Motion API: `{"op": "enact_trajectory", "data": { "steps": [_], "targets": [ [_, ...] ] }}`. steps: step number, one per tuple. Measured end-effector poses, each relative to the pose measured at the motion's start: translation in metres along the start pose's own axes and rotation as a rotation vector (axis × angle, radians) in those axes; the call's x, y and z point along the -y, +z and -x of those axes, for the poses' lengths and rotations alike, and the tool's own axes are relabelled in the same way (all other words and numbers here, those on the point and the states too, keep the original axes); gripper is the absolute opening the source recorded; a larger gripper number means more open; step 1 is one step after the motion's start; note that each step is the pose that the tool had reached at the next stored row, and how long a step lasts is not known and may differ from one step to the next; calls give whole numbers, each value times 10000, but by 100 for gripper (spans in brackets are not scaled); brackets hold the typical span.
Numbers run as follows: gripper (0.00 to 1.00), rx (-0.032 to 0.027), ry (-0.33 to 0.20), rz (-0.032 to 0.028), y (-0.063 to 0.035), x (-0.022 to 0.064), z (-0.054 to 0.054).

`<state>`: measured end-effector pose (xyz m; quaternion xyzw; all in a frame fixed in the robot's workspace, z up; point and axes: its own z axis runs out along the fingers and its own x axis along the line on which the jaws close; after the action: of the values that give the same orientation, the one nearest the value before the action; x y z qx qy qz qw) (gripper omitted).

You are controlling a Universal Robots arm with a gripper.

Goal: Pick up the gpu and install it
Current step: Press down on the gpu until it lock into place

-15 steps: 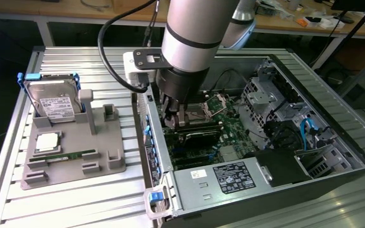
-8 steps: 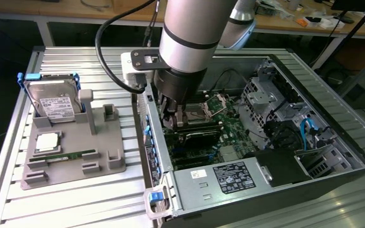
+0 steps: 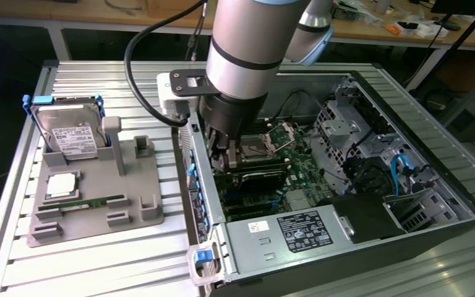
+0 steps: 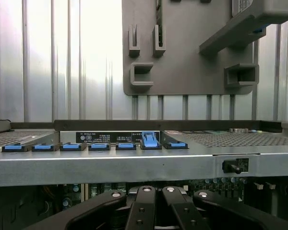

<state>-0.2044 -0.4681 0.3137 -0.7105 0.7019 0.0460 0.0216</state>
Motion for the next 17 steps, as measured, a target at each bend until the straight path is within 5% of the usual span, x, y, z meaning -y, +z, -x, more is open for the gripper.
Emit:
{"op": "enact_trajectory", "data": {
  "steps": [17],
  "targets": [
    [11, 3, -1, 0, 27, 1, -3]
  ]
}}
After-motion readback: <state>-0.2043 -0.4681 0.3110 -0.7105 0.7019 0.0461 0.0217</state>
